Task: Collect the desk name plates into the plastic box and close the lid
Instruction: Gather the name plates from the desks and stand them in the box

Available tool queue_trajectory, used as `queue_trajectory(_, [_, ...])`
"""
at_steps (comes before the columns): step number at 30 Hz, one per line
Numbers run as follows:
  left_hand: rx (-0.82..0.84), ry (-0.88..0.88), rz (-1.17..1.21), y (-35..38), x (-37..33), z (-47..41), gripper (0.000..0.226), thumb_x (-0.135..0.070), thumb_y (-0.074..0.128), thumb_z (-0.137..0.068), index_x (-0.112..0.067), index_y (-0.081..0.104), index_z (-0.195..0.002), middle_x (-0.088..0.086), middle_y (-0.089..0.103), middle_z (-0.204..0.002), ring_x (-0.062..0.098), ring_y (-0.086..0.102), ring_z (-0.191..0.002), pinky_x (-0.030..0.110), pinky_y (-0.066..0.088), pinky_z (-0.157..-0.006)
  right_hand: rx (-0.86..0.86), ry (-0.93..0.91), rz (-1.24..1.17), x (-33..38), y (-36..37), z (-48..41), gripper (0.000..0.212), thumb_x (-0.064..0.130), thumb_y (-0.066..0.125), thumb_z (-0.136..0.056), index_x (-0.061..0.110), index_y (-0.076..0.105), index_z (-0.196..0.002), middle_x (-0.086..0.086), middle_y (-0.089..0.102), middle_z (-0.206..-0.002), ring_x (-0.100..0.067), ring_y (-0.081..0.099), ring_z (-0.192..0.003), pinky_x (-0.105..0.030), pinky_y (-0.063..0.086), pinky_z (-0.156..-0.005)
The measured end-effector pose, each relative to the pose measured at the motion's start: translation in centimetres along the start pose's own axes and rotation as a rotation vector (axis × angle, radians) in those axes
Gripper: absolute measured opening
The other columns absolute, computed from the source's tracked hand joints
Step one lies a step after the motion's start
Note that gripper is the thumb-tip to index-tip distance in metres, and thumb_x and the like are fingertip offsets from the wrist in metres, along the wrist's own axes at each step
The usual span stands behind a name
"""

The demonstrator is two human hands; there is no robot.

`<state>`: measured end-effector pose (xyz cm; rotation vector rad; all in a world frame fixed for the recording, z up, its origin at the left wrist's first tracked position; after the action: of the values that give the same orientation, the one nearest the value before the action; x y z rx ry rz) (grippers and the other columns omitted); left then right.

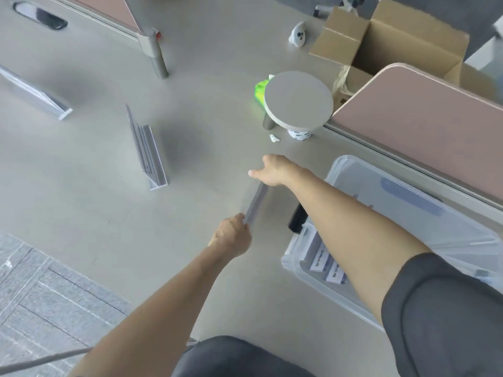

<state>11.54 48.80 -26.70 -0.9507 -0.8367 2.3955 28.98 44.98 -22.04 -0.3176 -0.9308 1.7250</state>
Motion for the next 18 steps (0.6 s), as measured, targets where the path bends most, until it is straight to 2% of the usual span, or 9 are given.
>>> queue_trajectory(2, [0.011,0.024,0.054,-0.8,-0.2,-0.4,0.018,-0.019,0.036,-0.095,-0.010,0.050,-0.088,0.015,0.062,-0.090,0.036,0.057,-0.083,0.033,0.041,-0.063,0.001,0.023,-0.131,-0.1,0.6,-1.6,0.053,0.062,0.044,-0.093,0.011,0.060,-0.101,-0.006,0.057,-0.100,-0.029,0.058,-0.101,-0.033,0.039,-0.076])
queue_trajectory(3, [0.002,0.028,0.098,-1.5,-0.2,-0.5,0.021,-0.018,0.036,-0.095,-0.011,0.047,-0.079,0.017,0.061,-0.085,0.036,0.056,-0.079,0.035,0.041,-0.061,-0.034,0.030,-0.241,0.2,0.4,-2.0,0.048,0.062,0.045,-0.092,0.017,0.051,-0.078,-0.002,0.050,-0.082,-0.026,0.054,-0.083,-0.033,0.036,-0.067])
queue_trajectory(5, [-0.044,0.019,0.161,-3.2,-0.5,-0.4,0.029,-0.017,0.038,-0.095,-0.013,0.037,-0.067,0.016,0.054,-0.073,0.035,0.051,-0.073,0.035,0.034,-0.055,-0.120,0.007,-0.405,1.2,-0.4,-2.2,0.046,0.059,0.049,-0.091,0.025,0.029,-0.066,0.005,0.032,-0.069,-0.018,0.038,-0.062,-0.032,0.027,-0.054])
queue_trajectory(7, [-0.127,0.026,0.200,-5.2,-1.3,0.4,0.029,-0.017,0.039,-0.095,-0.013,0.035,-0.067,0.006,0.045,-0.063,0.031,0.044,-0.065,0.033,0.028,-0.048,-0.189,-0.051,-0.492,2.6,-1.8,-1.5,0.029,0.056,0.053,-0.089,0.029,0.045,-0.080,0.006,0.041,-0.079,-0.013,0.044,-0.069,-0.031,0.036,-0.060])
queue_trajectory(8, [-0.174,0.037,0.229,-6.2,-1.8,0.8,0.028,-0.018,0.039,-0.095,-0.014,0.035,-0.067,0.002,0.043,-0.061,0.028,0.042,-0.060,0.030,0.027,-0.045,-0.215,-0.092,-0.531,3.2,-2.5,-1.2,0.031,0.053,0.053,-0.091,0.024,0.055,-0.102,0.002,0.052,-0.094,-0.017,0.053,-0.084,-0.033,0.044,-0.074])
queue_trajectory(9, [-0.222,0.047,0.258,-7.1,-2.4,1.4,0.030,-0.018,0.039,-0.096,-0.016,0.035,-0.067,0.000,0.043,-0.061,0.024,0.041,-0.057,0.029,0.027,-0.044,-0.257,-0.132,-0.566,3.8,-3.6,-0.6,0.041,0.048,0.052,-0.093,0.016,0.053,-0.118,-0.003,0.057,-0.107,-0.023,0.056,-0.100,-0.036,0.045,-0.087])
queue_trajectory(12, [-0.337,0.098,0.340,-9.3,-4.1,3.3,0.035,-0.017,0.040,-0.097,-0.021,0.031,-0.064,-0.001,0.043,-0.061,0.020,0.039,-0.057,0.032,0.027,-0.050,-0.366,-0.240,-0.651,4.9,-6.8,2.1,0.028,0.038,0.055,-0.094,0.015,0.048,-0.107,0.002,0.053,-0.097,-0.027,0.056,-0.107,-0.036,0.044,-0.094])
queue_trajectory(15, [-0.416,0.206,0.405,-10.8,-6.3,5.7,0.034,-0.015,0.040,-0.095,-0.020,0.029,-0.063,0.001,0.041,-0.058,0.025,0.036,-0.057,0.033,0.029,-0.052,-0.445,-0.314,-0.698,4.3,-9.3,5.8,0.038,0.051,0.059,-0.085,0.029,0.054,-0.115,0.007,0.061,-0.121,-0.021,0.058,-0.114,-0.040,0.046,-0.099])
queue_trajectory(18, [-0.449,0.307,0.488,-10.9,-8.6,8.3,0.032,-0.013,0.039,-0.093,-0.018,0.028,-0.063,0.001,0.037,-0.057,0.025,0.031,-0.055,0.033,0.029,-0.051,-0.534,-0.387,-0.756,2.7,-11.6,10.3,0.049,0.059,0.064,-0.078,0.039,0.060,-0.122,0.009,0.057,-0.138,-0.015,0.054,-0.123,-0.033,0.041,-0.104])
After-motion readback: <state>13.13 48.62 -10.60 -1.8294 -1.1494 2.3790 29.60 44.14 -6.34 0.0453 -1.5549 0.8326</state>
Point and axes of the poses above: each hand's wrist, its own z-axis away from the middle knuckle, its own y-axis out of the palm, x = y × z, the point moved 7 cm from there along -z, towards the middle knuckle
